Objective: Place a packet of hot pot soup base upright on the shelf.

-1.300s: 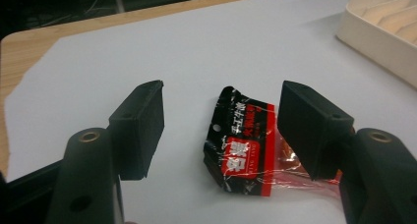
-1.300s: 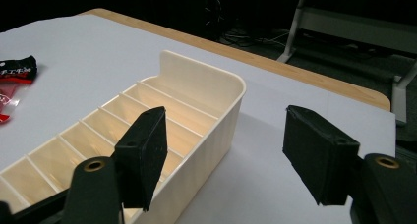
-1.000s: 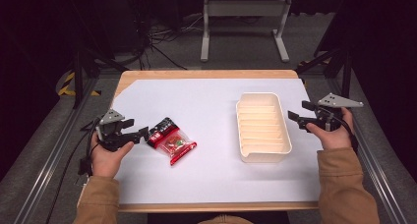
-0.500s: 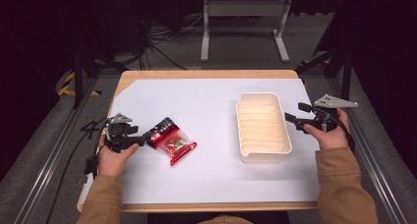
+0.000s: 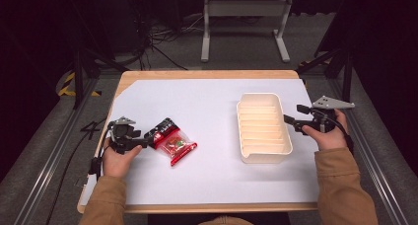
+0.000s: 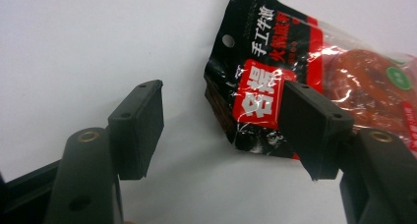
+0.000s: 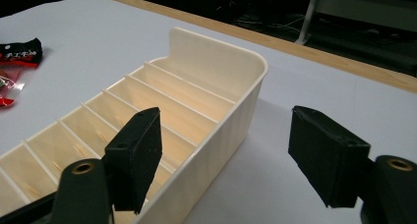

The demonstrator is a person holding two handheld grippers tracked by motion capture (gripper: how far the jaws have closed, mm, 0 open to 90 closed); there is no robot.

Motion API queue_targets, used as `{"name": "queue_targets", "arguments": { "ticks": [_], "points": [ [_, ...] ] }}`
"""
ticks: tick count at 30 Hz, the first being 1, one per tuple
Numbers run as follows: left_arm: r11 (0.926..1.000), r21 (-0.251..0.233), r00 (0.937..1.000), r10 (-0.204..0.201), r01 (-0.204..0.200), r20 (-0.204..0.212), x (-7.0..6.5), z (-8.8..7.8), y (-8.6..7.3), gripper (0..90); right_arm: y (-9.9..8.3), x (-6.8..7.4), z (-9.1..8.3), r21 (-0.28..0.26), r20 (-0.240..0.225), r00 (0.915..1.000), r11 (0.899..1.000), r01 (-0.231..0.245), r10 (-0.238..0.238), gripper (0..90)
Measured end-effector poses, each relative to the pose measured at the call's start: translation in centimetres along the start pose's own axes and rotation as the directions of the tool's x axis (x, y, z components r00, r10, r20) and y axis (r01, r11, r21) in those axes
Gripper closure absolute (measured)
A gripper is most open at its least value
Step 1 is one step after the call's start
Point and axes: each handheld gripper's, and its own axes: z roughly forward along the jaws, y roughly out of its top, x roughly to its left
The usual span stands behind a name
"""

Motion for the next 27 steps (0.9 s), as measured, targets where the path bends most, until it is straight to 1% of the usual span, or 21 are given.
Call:
{"name": "queue_targets", "arguments": {
  "ticks": [2, 4, 7, 9, 10, 11, 15, 16, 19, 21, 22, 23, 24, 27],
  "points": [
    [1.0, 0.007, 1.0, -0.005, 0.005, 0.003, 0.1, 0.27, -0.1, 35.2, -0.03, 0.03, 0.09, 0.005, -0.001, 1.0, 1.0, 0.002, -0.002, 29.1],
    [0.9999, 0.002, 0.9997, -0.017, 0.017, 0.019, 0.27, 0.32, -0.13, 35.3, -0.05, 0.07, 0.16, 0.005, -0.003, 1.0, 1.0, 0.003, -0.003, 29.0],
    [0.9997, -0.001, 0.999, -0.025, 0.025, 0.036, 0.26, 0.43, -0.21, 37.9, -0.07, 0.09, 0.22, 0.008, -0.003, 1.0, 1.0, 0.004, -0.004, 28.9],
    [0.9997, 0.006, 0.9982, -0.022, 0.022, 0.055, 0.11, 0.56, -0.24, 42.8, -0.08, 0.12, 0.25, 0.012, -0.003, 1.0, 1.0, 0.004, -0.004, 28.9],
    [0.9997, 0.006, 0.9982, -0.022, 0.022, 0.055, 0.11, 0.56, -0.24, 45.7, -0.08, 0.12, 0.25, 0.012, -0.003, 1.0, 1.0, 0.004, -0.004, 28.9],
    [0.9999, 0.01, 0.9977, -0.013, 0.013, 0.066, 0.01, 0.61, -0.22, 45.7, -0.08, 0.14, 0.27, 0.013, -0.004, 1.0, 1.0, 0.004, -0.004, 28.9],
    [0.9998, 0.019, 0.9971, -0.002, 0.0, 0.076, -0.47, 0.7, -0.16, 60.4, -0.09, 0.18, 0.31, 0.013, -0.005, 1.0, 1.0, 0.005, -0.005, 28.5],
    [0.9998, 0.02, 0.997, 0.002, -0.004, 0.078, -0.51, 0.7, -0.15, 62.3, -0.09, 0.18, 0.31, 0.013, -0.005, 1.0, 1.0, 0.005, -0.004, 28.3],
    [0.9996, 0.024, 0.9969, 0.01, -0.012, 0.077, -0.63, 0.75, -0.13, 68.7, -0.09, 0.2, 0.33, 0.014, -0.004, 1.0, 1.0, 0.005, -0.005, 28.2],
    [0.9995, 0.027, 0.9976, 0.016, -0.018, 0.067, -0.67, 0.74, -0.13, 73.5, -0.1, 0.19, 0.34, 0.016, -0.004, 1.0, 1.0, 0.008, -0.008, 28.2],
    [0.9994, 0.03, 0.998, 0.013, -0.015, 0.062, -0.7, 0.73, -0.14, 76.1, -0.1, 0.2, 0.36, 0.016, -0.005, 1.0, 1.0, 0.008, -0.008, 28.2],
    [0.9991, 0.035, 0.9983, 0.021, -0.023, 0.055, -0.62, 0.71, -0.14, 79.2, -0.11, 0.22, 0.38, 0.016, -0.005, 1.0, 1.0, 0.009, -0.008, 28.2],
    [0.9992, 0.036, 0.9985, 0.018, -0.02, 0.052, -0.58, 0.71, -0.16, 82.5, -0.11, 0.23, 0.38, 0.017, -0.005, 0.9999, 1.0, 0.01, -0.01, 28.3],
    [0.9993, 0.036, 0.9989, 0.01, -0.011, 0.045, -0.46, 0.77, -0.23, 86.5, -0.11, 0.27, 0.39, 0.023, -0.006, 1.0, 1.0, 0.007, -0.007, 30.5]
  ]
}}
